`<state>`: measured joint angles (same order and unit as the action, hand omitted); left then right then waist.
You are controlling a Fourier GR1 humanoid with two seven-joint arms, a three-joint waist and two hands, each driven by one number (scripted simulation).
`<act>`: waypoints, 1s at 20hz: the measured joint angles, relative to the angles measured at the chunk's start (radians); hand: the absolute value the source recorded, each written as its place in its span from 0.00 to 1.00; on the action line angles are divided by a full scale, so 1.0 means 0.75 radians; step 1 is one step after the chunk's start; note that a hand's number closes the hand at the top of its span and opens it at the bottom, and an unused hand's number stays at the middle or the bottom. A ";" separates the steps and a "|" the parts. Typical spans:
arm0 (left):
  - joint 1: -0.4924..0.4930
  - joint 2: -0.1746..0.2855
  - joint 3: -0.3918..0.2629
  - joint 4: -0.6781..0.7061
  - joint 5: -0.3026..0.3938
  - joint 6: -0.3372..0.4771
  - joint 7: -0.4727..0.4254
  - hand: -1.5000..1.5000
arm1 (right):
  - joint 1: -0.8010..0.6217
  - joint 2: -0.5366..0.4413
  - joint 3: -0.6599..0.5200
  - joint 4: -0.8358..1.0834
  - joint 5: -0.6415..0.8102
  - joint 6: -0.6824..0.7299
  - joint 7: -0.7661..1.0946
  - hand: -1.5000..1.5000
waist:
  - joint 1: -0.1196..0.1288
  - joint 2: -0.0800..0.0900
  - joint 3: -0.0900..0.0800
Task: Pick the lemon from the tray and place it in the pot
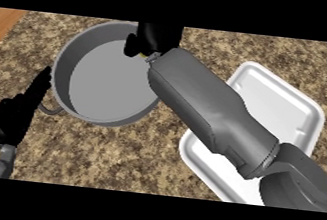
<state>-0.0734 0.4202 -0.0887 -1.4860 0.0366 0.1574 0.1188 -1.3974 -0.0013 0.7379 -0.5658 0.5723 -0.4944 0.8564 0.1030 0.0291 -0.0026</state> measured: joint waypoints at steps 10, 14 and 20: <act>-0.038 -0.010 0.003 0.008 -0.003 -0.018 0.000 0.50 | 0.049 0.001 -0.141 0.116 -0.239 -0.155 -0.247 0.00 | 0.034 0.014 0.001; -0.063 -0.016 -0.002 0.010 -0.011 -0.016 0.027 0.50 | 0.065 0.001 -0.164 0.116 -0.291 -0.268 -0.369 0.00 | 0.031 0.014 0.002; -0.043 -0.012 0.012 0.019 -0.012 -0.019 0.009 0.50 | 0.082 -0.001 -0.265 -0.012 -0.405 -0.533 -0.541 0.00 | 0.020 0.004 0.003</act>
<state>-0.1059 0.4110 -0.0795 -1.4721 0.0273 0.1431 0.1258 -1.3357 -0.0019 0.5391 -0.5751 0.2687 -0.8944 0.4504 0.1183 0.0322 -0.0002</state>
